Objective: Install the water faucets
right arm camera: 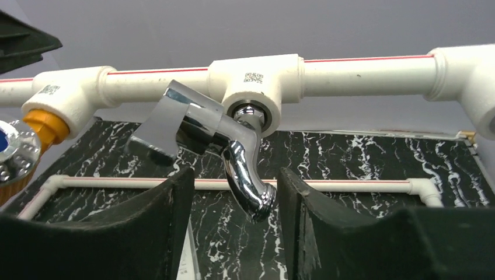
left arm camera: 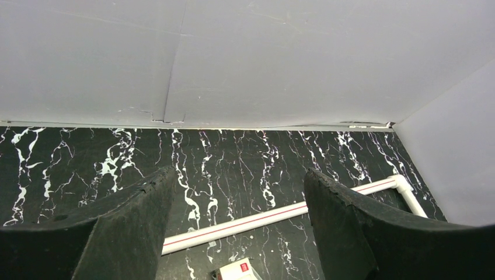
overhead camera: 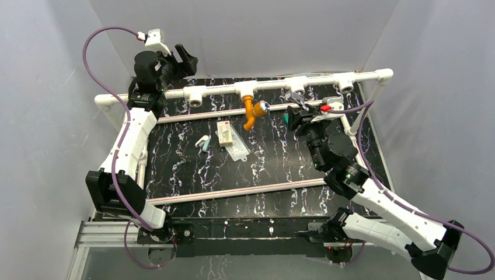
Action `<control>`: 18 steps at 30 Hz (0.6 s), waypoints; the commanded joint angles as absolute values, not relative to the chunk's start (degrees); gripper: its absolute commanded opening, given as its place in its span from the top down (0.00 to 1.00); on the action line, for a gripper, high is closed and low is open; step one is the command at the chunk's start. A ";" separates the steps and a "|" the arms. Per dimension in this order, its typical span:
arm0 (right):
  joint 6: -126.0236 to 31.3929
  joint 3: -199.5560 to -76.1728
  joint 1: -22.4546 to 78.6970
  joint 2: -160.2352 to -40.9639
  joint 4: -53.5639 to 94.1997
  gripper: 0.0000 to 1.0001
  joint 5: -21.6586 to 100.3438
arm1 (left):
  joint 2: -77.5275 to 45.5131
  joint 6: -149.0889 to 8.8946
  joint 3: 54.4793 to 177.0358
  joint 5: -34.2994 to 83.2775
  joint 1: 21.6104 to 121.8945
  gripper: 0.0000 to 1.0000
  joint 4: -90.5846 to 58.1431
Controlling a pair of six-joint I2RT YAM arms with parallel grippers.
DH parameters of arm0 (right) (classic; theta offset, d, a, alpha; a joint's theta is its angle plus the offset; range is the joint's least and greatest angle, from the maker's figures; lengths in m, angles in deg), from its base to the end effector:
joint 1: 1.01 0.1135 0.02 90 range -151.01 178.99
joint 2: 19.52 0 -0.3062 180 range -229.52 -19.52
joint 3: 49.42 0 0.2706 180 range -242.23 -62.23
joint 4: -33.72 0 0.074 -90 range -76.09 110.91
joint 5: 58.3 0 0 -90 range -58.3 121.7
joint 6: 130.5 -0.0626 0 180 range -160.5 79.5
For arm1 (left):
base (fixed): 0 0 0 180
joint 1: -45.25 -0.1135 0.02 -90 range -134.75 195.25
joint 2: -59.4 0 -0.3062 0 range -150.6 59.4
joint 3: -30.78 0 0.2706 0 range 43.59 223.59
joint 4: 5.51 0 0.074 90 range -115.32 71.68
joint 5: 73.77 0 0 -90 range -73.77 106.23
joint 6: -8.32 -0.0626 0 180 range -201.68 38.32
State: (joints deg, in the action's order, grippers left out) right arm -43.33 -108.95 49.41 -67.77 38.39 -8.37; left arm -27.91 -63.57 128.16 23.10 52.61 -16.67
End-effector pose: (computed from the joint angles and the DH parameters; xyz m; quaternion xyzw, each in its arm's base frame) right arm 0.1577 0.1275 0.4284 0.0220 0.6280 0.1517 0.7630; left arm 0.4039 -0.0597 0.4641 -0.0250 0.7133 -0.1958 0.6725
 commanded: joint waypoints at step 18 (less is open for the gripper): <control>-6.45 -121.50 50.01 -63.00 16.68 0.12 6.57 | -35.53 -63.22 120.48 24.00 50.97 0.22 -31.43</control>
